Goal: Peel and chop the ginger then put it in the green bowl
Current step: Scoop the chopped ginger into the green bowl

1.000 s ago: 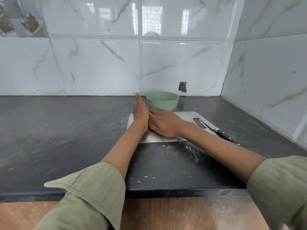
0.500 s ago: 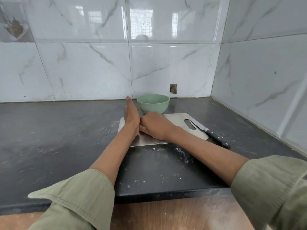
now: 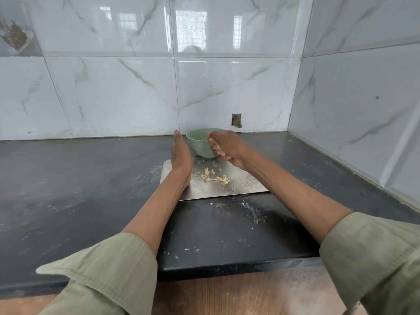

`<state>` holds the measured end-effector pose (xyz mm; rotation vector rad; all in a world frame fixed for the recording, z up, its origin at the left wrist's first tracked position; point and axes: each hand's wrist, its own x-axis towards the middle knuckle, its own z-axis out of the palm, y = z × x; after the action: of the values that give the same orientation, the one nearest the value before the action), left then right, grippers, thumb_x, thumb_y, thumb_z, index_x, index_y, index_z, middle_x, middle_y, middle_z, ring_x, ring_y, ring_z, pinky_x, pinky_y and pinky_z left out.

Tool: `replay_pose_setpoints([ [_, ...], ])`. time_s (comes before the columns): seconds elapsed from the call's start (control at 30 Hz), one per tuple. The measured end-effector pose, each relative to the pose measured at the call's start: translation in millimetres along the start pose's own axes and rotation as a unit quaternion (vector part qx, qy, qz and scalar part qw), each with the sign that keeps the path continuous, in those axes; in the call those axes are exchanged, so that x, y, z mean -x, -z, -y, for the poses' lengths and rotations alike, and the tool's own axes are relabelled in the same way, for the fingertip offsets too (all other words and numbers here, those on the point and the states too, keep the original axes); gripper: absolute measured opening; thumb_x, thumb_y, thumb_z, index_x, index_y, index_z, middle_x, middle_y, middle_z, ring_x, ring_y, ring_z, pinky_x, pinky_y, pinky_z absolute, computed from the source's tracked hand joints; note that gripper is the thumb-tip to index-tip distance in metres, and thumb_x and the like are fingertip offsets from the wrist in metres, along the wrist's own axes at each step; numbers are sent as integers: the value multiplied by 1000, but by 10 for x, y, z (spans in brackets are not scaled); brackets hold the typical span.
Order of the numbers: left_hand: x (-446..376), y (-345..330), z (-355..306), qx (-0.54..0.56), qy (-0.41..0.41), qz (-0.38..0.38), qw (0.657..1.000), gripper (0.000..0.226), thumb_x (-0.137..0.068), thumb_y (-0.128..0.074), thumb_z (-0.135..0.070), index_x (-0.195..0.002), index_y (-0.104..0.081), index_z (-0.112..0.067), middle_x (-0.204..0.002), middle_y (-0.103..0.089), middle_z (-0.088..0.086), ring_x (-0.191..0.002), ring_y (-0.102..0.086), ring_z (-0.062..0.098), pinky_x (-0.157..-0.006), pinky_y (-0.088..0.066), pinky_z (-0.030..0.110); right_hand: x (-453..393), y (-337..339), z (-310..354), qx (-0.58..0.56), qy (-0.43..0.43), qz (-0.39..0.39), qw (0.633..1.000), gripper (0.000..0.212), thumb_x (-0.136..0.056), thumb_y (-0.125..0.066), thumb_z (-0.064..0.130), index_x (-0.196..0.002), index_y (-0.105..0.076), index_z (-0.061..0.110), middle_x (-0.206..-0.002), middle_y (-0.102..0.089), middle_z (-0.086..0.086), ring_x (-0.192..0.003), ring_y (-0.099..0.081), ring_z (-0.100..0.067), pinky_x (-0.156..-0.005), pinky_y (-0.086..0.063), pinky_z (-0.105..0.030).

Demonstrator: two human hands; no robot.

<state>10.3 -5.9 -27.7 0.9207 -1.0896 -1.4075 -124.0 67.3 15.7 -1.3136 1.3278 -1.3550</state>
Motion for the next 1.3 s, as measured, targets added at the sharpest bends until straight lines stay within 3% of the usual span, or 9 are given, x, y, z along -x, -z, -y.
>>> replay_pose_setpoints([
  [0.2, 48, 4, -19, 9, 14, 4, 1000, 110, -72, -29, -88, -158, -34, -20, -159, -43, 9, -142, -43, 28, -120, -33, 49, -441, 44, 505, -32, 21, -66, 997, 27, -102, -51, 17, -75, -49, 14, -61, -45, -1, -43, -32, -8, -32, -19, -18],
  [0.33, 85, 3, -23, 8, 13, 11, 1000, 112, -71, -28, -89, -158, -33, -20, -159, -42, 11, -142, -44, 29, -113, -37, 43, -835, 46, 516, 264, 90, -143, 950, 31, -100, -54, 20, -73, -61, 7, -62, -58, -4, -46, -47, -16, -45, -37, -23],
  [0.4, 86, 1, -16, 10, 13, 14, 1000, 111, -72, -27, -89, -158, -33, -20, -159, -42, 10, -141, -44, 28, -107, -38, 41, -934, 43, 433, 442, 94, -84, 888, 36, -103, -53, 32, -82, -69, 9, -70, -66, 0, -56, -57, -15, -59, -47, -30],
  [0.5, 72, -2, -11, 9, 15, 11, 1000, 109, -73, -27, -88, -158, -33, -19, -157, -43, 11, -139, -46, 29, -108, -39, 42, -970, 34, 363, 530, 86, -17, 843, 35, -103, -55, 39, -83, -73, 16, -77, -71, 0, -69, -63, -15, -70, -51, -34],
  [0.63, 89, -15, -12, 6, 11, 18, 1000, 101, -80, -26, -85, -155, -37, -17, -152, -48, 12, -134, -49, 28, -101, -40, 39, -941, 59, 314, 520, 115, -93, 841, 14, -89, -66, 23, -76, -71, 25, -68, -73, 5, -67, -69, -12, -75, -59, -36],
  [0.77, 97, -20, -37, 5, 12, 13, 1000, 102, -77, -26, -86, -153, -39, -18, -149, -50, 10, -132, -51, 27, -105, -42, 41, -924, 61, 292, 534, 131, -119, 826, 15, -79, -84, 31, -76, -72, 23, -78, -67, 3, -72, -65, -18, -62, -48, -30],
  [0.9, 128, -30, -49, 1, 11, 8, 1000, 99, -78, -26, -85, -150, -42, -18, -146, -53, 7, -130, -53, 28, -111, -43, 44, -945, 75, 260, 509, 122, -126, 843, 21, -96, -61, 23, -80, -74, 21, -72, -70, 6, -67, -70, -18, -64, -53, -32],
  [1.07, 151, -30, -63, -3, 10, 9, 1000, 99, -78, -25, -85, -150, -42, -18, -146, -53, 9, -129, -53, 28, -113, -42, 46, -903, 110, 186, 533, 142, -117, 826, 9, -84, -75, 14, -83, -74, 23, -87, -71, -3, -74, -68, -20, -61, -46, -28],
  [1.3, 151, -6, -85, 24, 23, 9, 999, 108, -74, -26, -88, -155, -36, -19, -153, -47, 10, -135, -49, 30, -114, -40, 47, -423, 84, 390, 303, 222, -48, 926, 9, -93, -69, 9, -96, -78, 9, -79, -71, -6, -65, -68, -12, -66, -58, -28],
])
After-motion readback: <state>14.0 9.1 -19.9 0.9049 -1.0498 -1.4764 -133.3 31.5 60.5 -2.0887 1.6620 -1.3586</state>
